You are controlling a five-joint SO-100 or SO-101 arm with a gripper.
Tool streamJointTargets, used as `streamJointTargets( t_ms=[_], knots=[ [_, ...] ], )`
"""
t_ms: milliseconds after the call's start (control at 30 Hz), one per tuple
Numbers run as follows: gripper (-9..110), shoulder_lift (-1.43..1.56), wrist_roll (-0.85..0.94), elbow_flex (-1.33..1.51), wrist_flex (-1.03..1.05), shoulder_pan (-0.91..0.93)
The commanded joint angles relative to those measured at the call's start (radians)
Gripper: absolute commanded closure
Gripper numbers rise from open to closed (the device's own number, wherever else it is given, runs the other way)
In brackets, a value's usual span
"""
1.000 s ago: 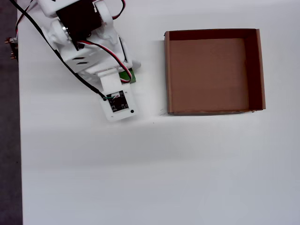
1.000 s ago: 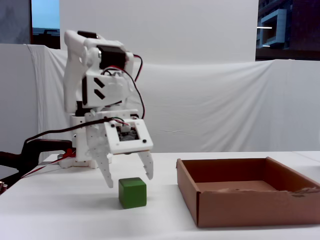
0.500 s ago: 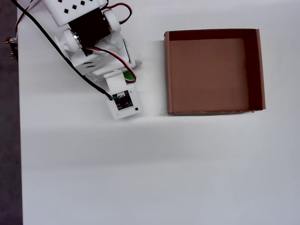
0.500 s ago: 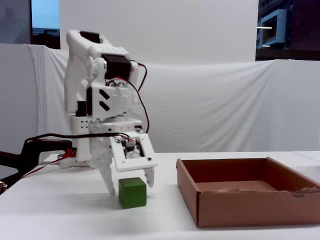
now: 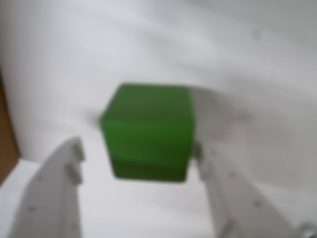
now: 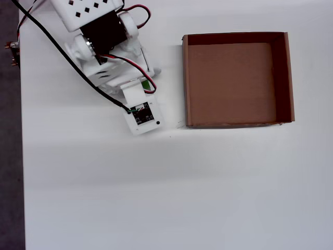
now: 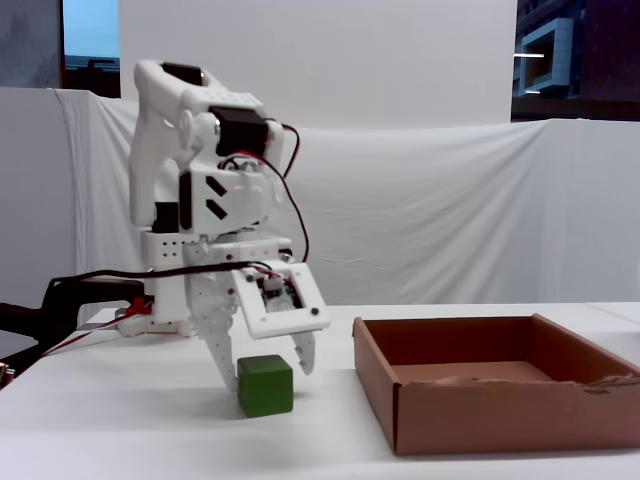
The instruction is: Grasp a green cube and put it in a box.
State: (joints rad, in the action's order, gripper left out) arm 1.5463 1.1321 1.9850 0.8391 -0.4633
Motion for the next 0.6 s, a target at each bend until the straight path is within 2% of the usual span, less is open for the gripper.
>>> streamJointTargets(
  t_ms=[0, 567],
  knots=[
    [76, 0.003, 0.018, -0.057, -0.012, -0.012],
    [81, 0.0, 0.017, -0.054, -0.026, -0.012]
  ],
)
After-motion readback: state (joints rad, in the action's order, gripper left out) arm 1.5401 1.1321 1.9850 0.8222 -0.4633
